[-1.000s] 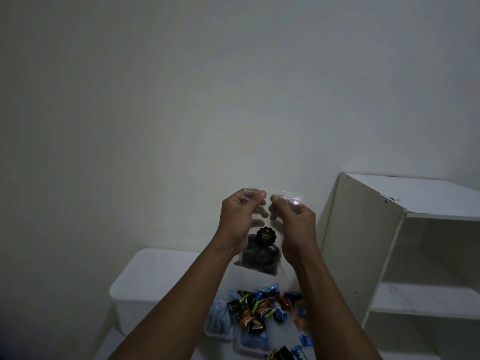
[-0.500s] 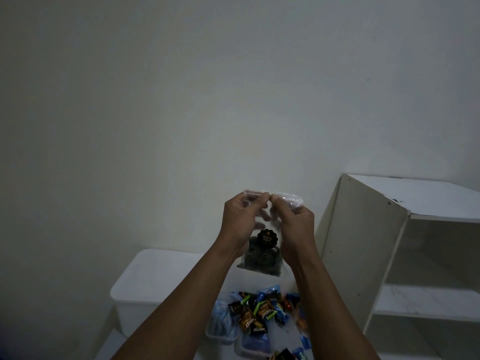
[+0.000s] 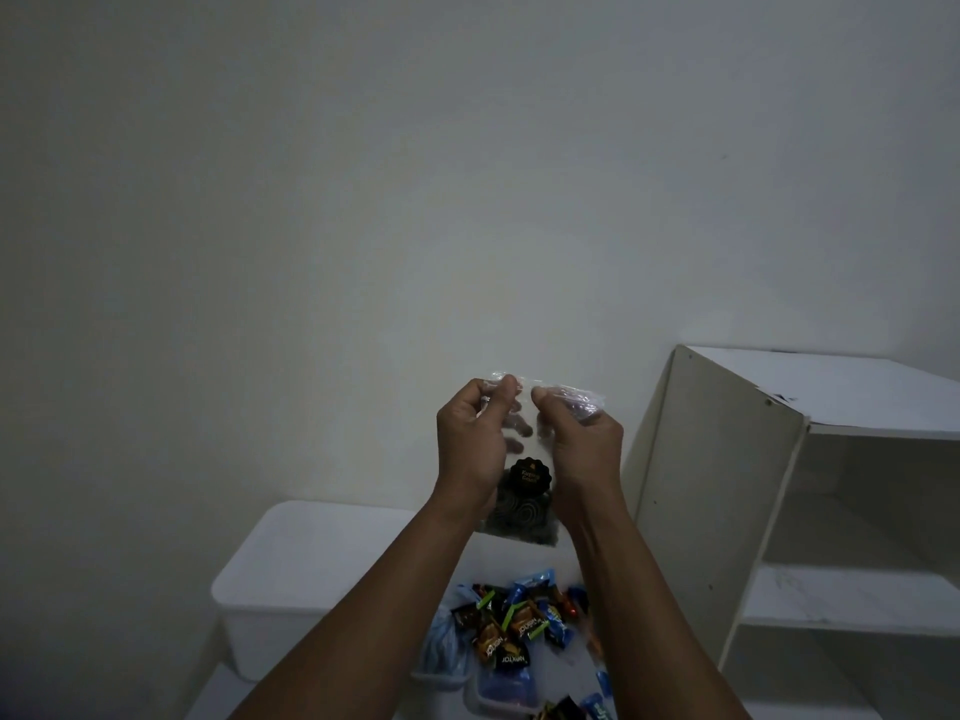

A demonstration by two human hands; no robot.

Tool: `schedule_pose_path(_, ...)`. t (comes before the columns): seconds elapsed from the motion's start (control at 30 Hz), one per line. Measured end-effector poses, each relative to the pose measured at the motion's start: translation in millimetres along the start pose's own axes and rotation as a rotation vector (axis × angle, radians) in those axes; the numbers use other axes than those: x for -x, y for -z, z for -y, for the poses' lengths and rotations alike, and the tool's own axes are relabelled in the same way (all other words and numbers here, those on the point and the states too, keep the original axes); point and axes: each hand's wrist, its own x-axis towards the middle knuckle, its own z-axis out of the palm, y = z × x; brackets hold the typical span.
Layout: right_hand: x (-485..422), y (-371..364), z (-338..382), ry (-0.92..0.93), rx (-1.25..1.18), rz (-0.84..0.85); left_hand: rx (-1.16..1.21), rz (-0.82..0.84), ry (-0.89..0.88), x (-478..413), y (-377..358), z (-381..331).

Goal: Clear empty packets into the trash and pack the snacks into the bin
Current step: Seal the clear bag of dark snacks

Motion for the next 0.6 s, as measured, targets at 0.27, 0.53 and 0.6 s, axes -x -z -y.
schedule_pose_path(0.27, -2, 8, 4, 0.034, 0.004, -0.103, 0.059, -0.085, 0.007, 3, -9, 1)
schedule_pose_path(0.53, -5, 13, 4, 0.003, -0.180, -0.169, 0.089, -0.102, 0.021, 3, -15, -1)
schedule_pose_path(0.6, -4, 12, 4, -0.022, -0.222, -0.153, 0.100, -0.117, 0.028, 3, -16, -1)
